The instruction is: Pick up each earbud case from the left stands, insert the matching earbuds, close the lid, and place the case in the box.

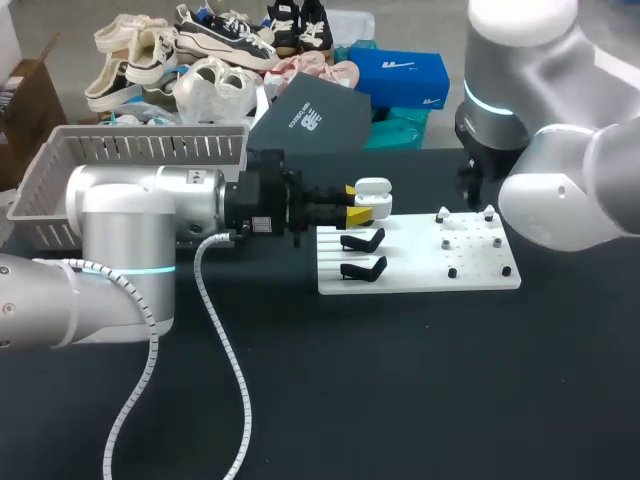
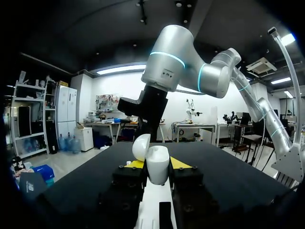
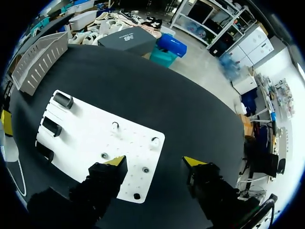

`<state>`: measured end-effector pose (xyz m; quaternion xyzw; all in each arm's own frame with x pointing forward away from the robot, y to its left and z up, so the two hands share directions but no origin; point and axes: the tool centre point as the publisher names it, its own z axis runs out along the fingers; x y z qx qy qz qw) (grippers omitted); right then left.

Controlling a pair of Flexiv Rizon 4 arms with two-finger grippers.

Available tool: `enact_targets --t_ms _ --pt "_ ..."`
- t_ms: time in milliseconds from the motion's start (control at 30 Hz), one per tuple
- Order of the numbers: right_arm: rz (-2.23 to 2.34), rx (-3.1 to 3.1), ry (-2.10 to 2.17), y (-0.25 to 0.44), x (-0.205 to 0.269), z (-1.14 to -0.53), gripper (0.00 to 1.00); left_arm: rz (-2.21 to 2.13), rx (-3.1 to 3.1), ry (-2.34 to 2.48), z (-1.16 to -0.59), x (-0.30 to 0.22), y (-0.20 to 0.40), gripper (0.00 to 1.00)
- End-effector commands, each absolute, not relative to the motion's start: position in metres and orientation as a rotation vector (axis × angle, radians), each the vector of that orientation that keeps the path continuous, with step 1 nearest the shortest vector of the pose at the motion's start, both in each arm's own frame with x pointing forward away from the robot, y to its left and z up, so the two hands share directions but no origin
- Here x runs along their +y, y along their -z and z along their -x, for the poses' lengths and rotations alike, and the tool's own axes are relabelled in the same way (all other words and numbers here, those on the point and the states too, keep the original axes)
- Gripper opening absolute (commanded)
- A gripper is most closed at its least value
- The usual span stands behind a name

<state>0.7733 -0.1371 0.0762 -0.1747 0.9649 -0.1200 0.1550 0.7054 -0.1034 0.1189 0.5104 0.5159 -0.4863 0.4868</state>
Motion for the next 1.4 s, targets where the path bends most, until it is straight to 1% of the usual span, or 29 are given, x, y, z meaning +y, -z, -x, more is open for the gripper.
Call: enact_targets --t_ms 33,100,133,300,667,800,1000,1033,1067,1200,1400 --pt "0.465 2.721 0.506 -0.065 -0.139 -0.771 0.50 -1.243 1.253 1.185 -0.706 -0.104 -0.118 0.00" --pt "0.464 2.728 0.505 -0.062 -0.141 -0.771 0.58 -1.243 1.253 1.185 -0.706 -0.104 -0.118 0.00" --pt "0.464 2.733 0.504 -0.058 -0.143 -0.772 0.58 -1.243 1.253 1.185 -0.706 -0.104 -0.118 0.00" --pt "0.464 2.758 0.497 -0.050 -0.141 -0.773 0.52 -1.243 1.253 1.185 -0.706 -0.104 -0.118 0.00" --pt "0.465 2.785 0.522 -0.037 -0.136 -0.784 0.55 -1.243 1.253 1.185 -0.706 -0.104 -0.118 0.00" --pt "0.465 2.794 0.541 -0.032 -0.139 -0.790 0.58 -1.243 1.253 1.185 -0.706 -0.104 -0.118 0.00" --pt "0.450 2.808 0.529 -0.029 -0.140 -0.795 0.54 -1.243 1.253 1.185 -0.706 -0.104 -0.118 0.00" --pt "0.449 2.809 0.527 -0.029 -0.140 -0.796 0.52 -1.243 1.253 1.185 -0.706 -0.104 -0.118 0.00" --pt "0.449 2.809 0.527 -0.028 -0.140 -0.797 0.52 -1.243 1.253 1.185 -0.706 -0.104 -0.118 0.00" --pt "0.450 2.811 0.526 -0.026 -0.140 -0.799 0.47 -1.243 1.253 1.185 -0.706 -0.104 -0.118 0.00" --pt "0.449 2.814 0.528 -0.024 -0.142 -0.800 0.47 -1.243 1.253 1.185 -0.706 -0.104 -0.118 0.00"
